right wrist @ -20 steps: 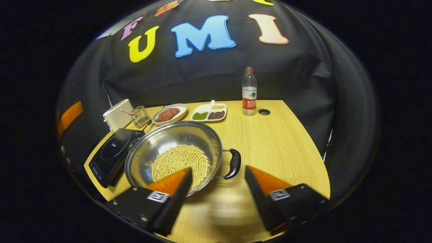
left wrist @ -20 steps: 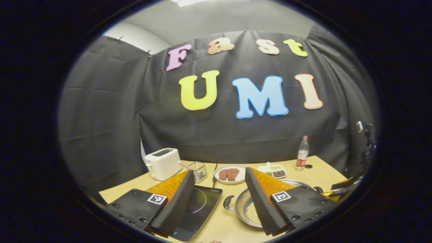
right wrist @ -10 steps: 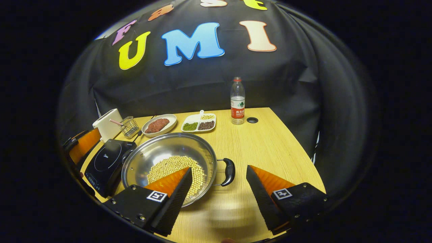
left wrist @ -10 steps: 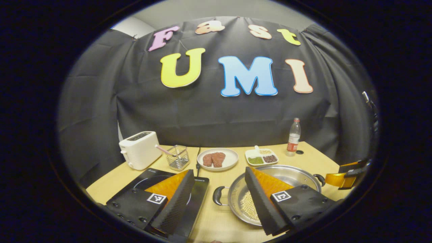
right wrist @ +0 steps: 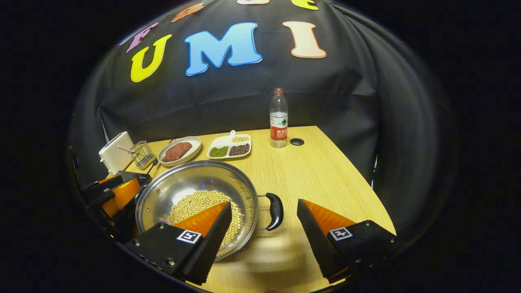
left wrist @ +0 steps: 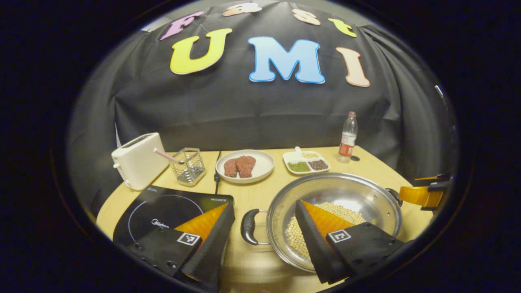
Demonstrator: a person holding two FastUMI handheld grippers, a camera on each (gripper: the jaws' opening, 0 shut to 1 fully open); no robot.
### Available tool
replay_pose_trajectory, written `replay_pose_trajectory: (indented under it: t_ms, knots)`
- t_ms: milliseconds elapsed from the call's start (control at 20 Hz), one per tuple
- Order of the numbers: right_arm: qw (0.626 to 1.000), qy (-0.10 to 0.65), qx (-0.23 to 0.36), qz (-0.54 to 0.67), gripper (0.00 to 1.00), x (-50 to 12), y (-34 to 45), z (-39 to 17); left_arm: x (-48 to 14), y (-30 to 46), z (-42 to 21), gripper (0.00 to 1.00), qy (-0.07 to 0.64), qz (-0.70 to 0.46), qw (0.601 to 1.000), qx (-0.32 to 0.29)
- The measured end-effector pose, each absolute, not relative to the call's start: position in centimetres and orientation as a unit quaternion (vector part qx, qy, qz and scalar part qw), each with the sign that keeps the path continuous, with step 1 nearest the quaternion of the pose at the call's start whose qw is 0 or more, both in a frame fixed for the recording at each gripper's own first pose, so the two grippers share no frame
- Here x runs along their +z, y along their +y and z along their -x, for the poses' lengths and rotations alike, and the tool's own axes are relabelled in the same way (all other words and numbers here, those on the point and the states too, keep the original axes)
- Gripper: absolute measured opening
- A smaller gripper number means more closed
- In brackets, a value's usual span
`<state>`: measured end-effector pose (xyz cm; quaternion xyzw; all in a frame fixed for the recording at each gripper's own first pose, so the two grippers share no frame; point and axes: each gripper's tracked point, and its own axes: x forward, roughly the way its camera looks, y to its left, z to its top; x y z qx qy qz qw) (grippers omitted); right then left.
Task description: First push the handle of the pot to place it horizontally, then grasp the pot with both hands and set it on the induction cooktop.
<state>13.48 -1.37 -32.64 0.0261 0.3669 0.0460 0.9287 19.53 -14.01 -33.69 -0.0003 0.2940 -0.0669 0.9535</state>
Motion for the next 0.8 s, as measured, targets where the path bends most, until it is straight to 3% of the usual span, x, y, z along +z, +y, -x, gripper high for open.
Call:
replay_pose_trajectory:
  t_ms: [700, 750, 800]
  knots:
    - [0.910, 0.413, 0.028, -0.012, 0.96, -37.2, -0.8, -15.0, -40.1, -14.4, -21.1, 1.00, 0.368, -0.017, 0.927, -0.067]
    - [0.908, 0.417, 0.027, -0.012, 0.96, -37.5, -0.9, -15.0, -40.5, -14.2, -21.1, 0.96, 0.373, -0.019, 0.926, -0.063]
    - [0.907, 0.419, 0.024, -0.012, 0.81, -37.8, -1.1, -15.2, -40.7, -14.0, -21.1, 0.98, 0.378, -0.020, 0.924, -0.060]
